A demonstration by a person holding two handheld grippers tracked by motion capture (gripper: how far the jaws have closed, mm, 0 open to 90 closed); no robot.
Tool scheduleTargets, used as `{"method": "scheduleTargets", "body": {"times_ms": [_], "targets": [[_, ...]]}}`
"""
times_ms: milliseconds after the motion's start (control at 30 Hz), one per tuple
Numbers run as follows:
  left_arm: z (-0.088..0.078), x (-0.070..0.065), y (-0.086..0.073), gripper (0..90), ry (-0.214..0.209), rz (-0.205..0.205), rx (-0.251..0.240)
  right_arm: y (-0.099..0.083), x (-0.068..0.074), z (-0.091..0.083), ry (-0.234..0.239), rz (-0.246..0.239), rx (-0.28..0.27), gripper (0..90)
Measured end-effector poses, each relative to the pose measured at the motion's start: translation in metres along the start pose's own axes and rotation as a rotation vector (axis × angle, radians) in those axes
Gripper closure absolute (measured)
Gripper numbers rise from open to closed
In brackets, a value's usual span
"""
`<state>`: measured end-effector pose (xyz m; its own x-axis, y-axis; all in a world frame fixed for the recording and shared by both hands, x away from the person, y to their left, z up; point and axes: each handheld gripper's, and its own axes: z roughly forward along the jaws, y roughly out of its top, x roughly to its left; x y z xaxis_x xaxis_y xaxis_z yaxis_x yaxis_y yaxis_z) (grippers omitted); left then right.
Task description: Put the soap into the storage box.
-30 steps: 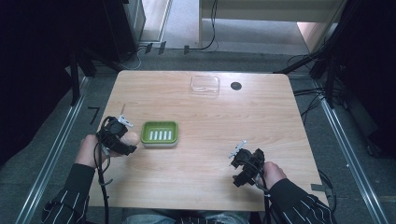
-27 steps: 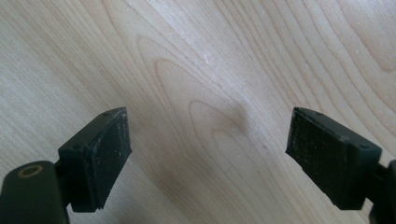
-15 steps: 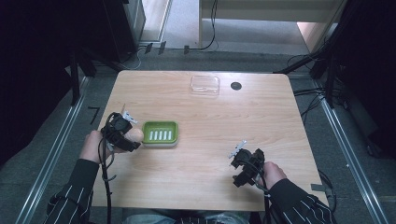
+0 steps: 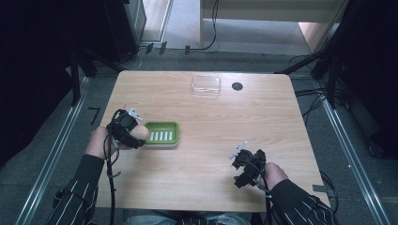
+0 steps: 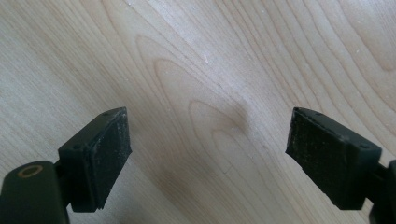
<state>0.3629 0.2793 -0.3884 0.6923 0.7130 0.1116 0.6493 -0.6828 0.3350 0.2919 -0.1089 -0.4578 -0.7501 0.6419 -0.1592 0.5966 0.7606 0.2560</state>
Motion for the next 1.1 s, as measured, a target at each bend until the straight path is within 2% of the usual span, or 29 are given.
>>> {"method": "scheduleTargets", "body": {"times_ms": [400,1100], "targets": [[0.001,0.0,0.011,33.3,-0.009,0.017,-0.014,0.0,0.0,0.0,0.001,0.002,-0.001,14.3],[0.004,-0.002,0.034,33.3,-0.026,0.076,-0.039,0.0,0.0,0.0,0.001,-0.002,0.0,14.3]]}}
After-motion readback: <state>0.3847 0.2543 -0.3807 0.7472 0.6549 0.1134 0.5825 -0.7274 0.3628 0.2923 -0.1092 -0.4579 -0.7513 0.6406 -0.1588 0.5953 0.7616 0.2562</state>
